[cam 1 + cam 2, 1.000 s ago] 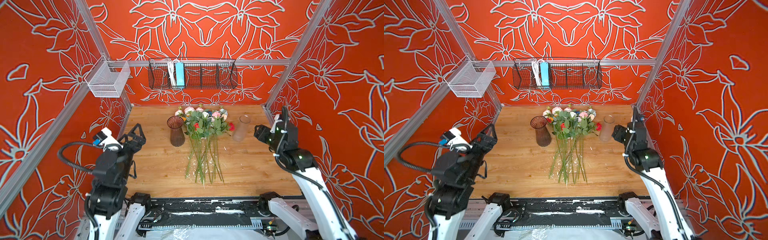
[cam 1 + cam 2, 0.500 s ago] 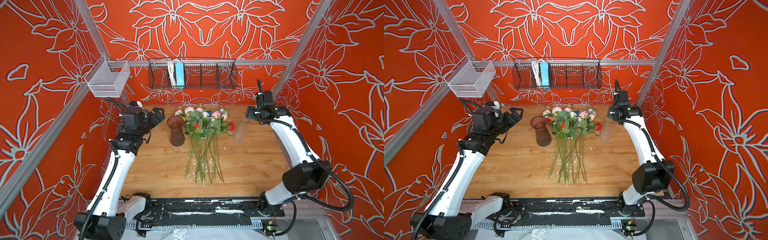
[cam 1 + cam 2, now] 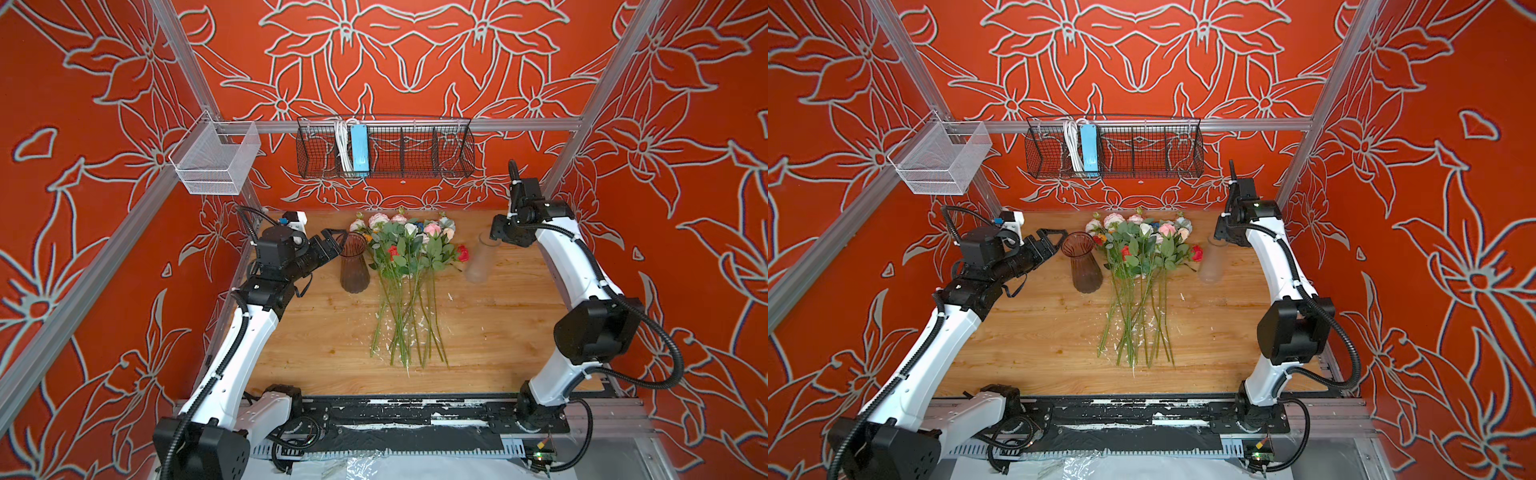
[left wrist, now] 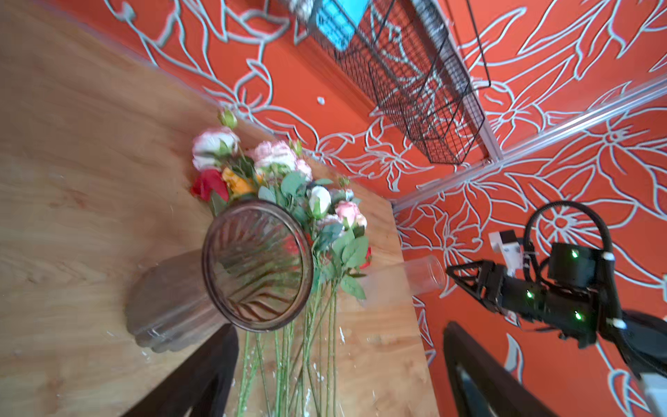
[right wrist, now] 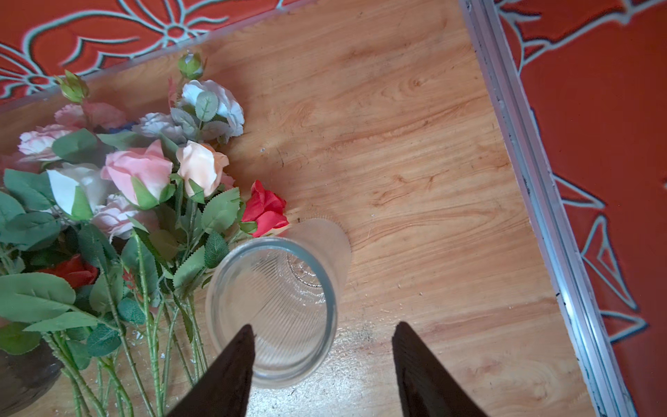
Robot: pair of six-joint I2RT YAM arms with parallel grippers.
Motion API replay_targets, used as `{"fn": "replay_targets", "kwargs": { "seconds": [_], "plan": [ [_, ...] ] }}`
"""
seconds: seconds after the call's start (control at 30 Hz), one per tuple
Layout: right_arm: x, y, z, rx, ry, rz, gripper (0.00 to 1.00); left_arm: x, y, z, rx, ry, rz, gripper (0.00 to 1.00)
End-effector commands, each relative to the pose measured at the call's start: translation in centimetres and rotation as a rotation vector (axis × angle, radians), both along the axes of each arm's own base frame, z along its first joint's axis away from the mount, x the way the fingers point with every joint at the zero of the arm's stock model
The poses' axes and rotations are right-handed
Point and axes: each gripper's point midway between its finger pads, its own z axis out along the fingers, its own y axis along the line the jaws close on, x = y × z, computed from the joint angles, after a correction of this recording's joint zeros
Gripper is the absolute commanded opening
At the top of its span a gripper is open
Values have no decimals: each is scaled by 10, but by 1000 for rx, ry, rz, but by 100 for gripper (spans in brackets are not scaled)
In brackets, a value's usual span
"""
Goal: Arrange the flowers into the vase
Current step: 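Raise both arms, left toward the brown vase while right reaches the clear vase, then close the right gripper on the clear vase while the left gripper holds the brown vase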
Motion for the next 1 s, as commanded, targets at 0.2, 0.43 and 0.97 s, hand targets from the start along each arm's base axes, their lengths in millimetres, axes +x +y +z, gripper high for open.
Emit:
{"fn": "replay_targets", "kwargs": {
  "seconds": [0.2,0.43,0.97],
  "plan": [
    [-5,-9,-11,-41,82,-40,58,-12,-4,30,-10,-105,-32,88],
    [8,0,-24,5,90,-29,51,-22,-13,46,-34,-171,-95,90],
    [-4,0,-41,43,111,-14,7,-26,-16,53,-7,-204,-120,93]
  ]
}}
